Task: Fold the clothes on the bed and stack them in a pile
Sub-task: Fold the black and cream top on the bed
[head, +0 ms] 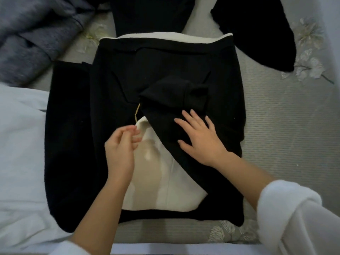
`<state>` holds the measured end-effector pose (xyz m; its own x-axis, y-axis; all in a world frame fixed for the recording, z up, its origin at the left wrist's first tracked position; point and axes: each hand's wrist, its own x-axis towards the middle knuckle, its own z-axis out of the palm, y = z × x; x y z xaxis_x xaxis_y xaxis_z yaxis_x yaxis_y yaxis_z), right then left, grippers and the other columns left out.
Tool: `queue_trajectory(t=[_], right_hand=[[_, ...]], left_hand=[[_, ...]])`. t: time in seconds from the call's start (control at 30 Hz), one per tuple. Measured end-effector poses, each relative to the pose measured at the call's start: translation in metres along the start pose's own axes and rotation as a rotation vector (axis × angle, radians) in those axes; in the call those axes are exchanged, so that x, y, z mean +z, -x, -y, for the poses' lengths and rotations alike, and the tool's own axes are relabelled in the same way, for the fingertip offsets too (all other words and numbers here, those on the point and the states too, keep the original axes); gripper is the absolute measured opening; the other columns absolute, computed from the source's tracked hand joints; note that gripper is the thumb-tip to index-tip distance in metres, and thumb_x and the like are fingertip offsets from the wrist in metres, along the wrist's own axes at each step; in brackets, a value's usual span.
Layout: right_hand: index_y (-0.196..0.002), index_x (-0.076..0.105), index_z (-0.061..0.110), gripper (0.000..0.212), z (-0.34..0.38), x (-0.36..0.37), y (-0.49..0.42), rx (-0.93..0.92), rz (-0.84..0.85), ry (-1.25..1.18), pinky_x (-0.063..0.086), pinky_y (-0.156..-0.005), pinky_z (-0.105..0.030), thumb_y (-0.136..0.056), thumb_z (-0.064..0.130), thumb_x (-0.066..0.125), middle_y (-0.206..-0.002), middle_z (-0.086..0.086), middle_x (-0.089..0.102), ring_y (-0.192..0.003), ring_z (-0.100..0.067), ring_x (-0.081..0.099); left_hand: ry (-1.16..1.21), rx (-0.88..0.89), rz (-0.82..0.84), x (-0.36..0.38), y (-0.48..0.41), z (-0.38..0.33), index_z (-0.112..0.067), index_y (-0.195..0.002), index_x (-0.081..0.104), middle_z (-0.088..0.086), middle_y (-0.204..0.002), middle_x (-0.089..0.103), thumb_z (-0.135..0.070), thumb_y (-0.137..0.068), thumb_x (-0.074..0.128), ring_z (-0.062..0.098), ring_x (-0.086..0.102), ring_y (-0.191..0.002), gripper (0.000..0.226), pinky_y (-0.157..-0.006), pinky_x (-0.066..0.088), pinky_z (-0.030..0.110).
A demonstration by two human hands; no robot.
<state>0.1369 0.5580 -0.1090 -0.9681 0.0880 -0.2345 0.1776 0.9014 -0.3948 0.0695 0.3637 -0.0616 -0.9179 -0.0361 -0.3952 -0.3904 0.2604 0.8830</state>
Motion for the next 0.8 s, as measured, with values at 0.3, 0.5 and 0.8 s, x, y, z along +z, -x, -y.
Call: queue_trajectory(t=[0.3, 0.5, 0.8], right_hand=[[-0.151, -0.013, 0.021, 0.105, -0.007, 0.021, 0.012, 0.187, 0.053, 0.064, -0.014, -0.115, -0.036, -0.083, 0.064, 0.053, -0.157, 0.003, -0.022, -0.144, -0.015, -0.023], [-0.151, -0.013, 0.021, 0.107, -0.008, 0.027, 0.012, 0.246, 0.043, -0.008, -0.014, -0.116, -0.032, -0.080, 0.070, 0.049, -0.155, 0.008, -0.027, -0.142, -0.006, -0.026], [-0.150, 0.000, 0.042, 0.066, 0.007, 0.020, -0.006, 0.246, -0.070, -0.020, -0.011, -0.118, -0.039, -0.092, 0.064, 0.024, -0.160, 0.012, -0.010, -0.146, -0.011, -0.019]], left_hand=[[-1.140, 1.007, 0.407, 0.068, -0.081, -0.028, -0.021, -0.150, 0.025, 0.003, -0.159, 0.020, -0.017, -0.090, 0.052, 0.021, 0.007, -0.148, 0.066, -0.118, 0.005, 0.040], [-1.204, 0.825, 0.518, 0.089, -0.124, -0.036, -0.029, -0.151, 0.017, 0.007, -0.154, 0.031, -0.020, -0.094, 0.048, 0.029, 0.033, -0.139, 0.066, -0.115, 0.025, 0.042], [0.072, -0.162, 0.239, 0.072, -0.196, -0.070, -0.027, -0.106, 0.058, -0.002, -0.111, 0.067, -0.024, -0.091, 0.062, 0.017, 0.066, -0.099, 0.016, -0.079, 0.056, 0.034]])
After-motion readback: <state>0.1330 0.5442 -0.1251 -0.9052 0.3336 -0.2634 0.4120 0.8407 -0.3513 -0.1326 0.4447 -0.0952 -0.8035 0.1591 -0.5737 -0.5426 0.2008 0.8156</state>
